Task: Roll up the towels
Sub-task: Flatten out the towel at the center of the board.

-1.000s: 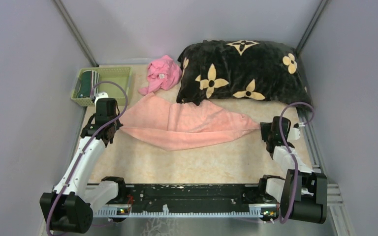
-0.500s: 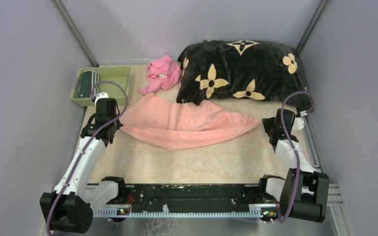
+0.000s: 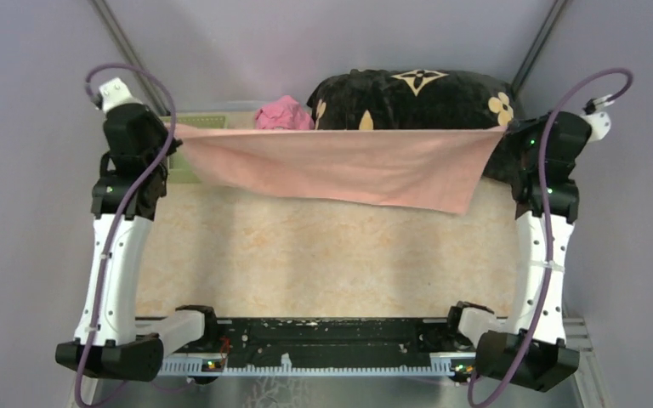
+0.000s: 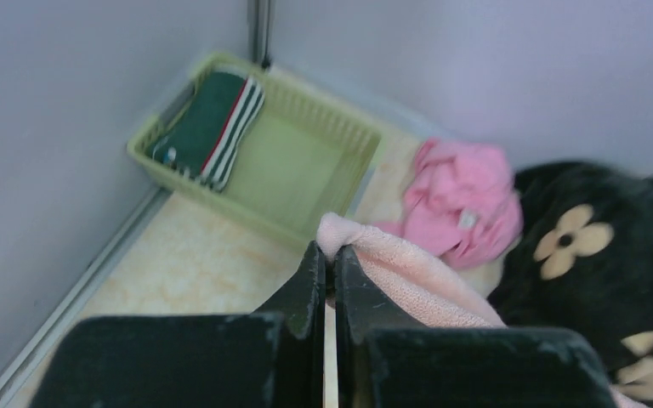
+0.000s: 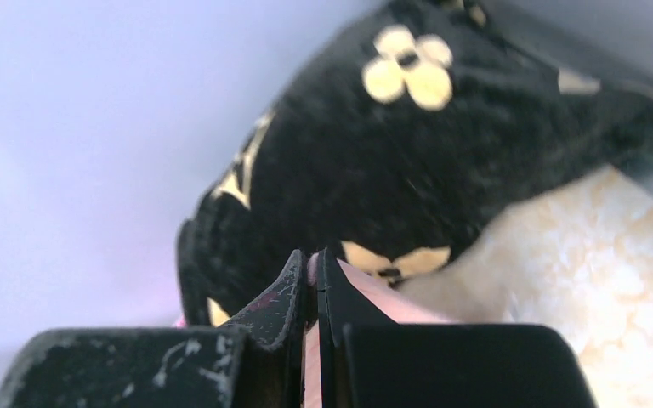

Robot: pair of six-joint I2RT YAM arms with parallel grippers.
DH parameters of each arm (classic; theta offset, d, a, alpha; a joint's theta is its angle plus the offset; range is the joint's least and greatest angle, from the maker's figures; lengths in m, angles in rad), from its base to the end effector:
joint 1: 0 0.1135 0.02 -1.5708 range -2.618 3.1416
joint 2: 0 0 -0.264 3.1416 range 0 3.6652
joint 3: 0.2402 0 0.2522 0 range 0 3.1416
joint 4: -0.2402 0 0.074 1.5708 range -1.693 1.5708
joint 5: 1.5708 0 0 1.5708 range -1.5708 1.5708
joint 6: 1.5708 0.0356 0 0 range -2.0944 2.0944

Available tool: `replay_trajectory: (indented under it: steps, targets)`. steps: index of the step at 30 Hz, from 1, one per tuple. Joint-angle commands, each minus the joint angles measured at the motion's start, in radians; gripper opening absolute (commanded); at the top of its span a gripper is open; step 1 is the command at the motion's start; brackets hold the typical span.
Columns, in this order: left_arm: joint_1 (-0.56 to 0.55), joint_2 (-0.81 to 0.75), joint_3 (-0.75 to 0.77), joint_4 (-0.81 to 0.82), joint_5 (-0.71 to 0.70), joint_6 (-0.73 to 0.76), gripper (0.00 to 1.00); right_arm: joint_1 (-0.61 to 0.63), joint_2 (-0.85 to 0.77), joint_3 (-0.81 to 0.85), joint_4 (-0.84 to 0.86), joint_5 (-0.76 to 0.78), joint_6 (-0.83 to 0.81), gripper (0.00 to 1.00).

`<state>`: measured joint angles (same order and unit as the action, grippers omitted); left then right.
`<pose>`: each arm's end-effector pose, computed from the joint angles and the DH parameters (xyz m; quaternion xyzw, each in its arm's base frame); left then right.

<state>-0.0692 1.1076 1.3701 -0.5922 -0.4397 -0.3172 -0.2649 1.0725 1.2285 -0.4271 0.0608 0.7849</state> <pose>0.2240 -0.0003 0.4368 -0.2240 0.7722 0.0652 0.5910 0.2234 -0.0628 0.4134 0.4147 0.6795 0.1321 0.5907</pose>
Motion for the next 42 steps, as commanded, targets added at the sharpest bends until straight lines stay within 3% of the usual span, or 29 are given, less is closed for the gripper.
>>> replay_trajectory:
  steps: [1, 6, 11, 19, 23, 29, 33, 39, 42]
  targets:
    - [0.014, 0.002, 0.212, -0.023, -0.069, 0.012, 0.00, -0.028, -0.065, 0.209, -0.100, 0.057, -0.134, 0.00]
    - [0.015, -0.064, 0.312, -0.064, -0.108, 0.045, 0.00, -0.028, -0.169, 0.275, -0.142, 0.109, -0.204, 0.00]
    - [0.015, -0.192, 0.302, -0.103, -0.172, 0.080, 0.00, -0.026, -0.297, 0.272, -0.206, 0.168, -0.261, 0.00]
    - [0.015, -0.373, 0.219, -0.177, -0.202, 0.107, 0.00, 0.039, -0.458, 0.208, -0.306, 0.264, -0.289, 0.00]
    - [0.015, -0.381, 0.085, -0.172, -0.147, 0.086, 0.00, 0.049, -0.460, 0.148, -0.326, 0.279, -0.272, 0.00]
    - [0.014, -0.267, -0.182, -0.064, -0.012, 0.001, 0.00, 0.049, -0.366, -0.085, -0.259, 0.250, -0.211, 0.00]
    - [0.015, -0.095, -0.301, 0.057, 0.030, -0.042, 0.00, 0.049, -0.252, -0.288, -0.056, 0.247, -0.165, 0.00]
    - [0.016, 0.244, -0.286, 0.186, 0.062, -0.087, 0.00, 0.049, 0.047, -0.411, 0.340, 0.159, -0.153, 0.00]
    - [0.026, 0.402, -0.232, 0.210, 0.083, -0.108, 0.00, 0.049, 0.194, -0.385, 0.427, 0.146, -0.174, 0.00]
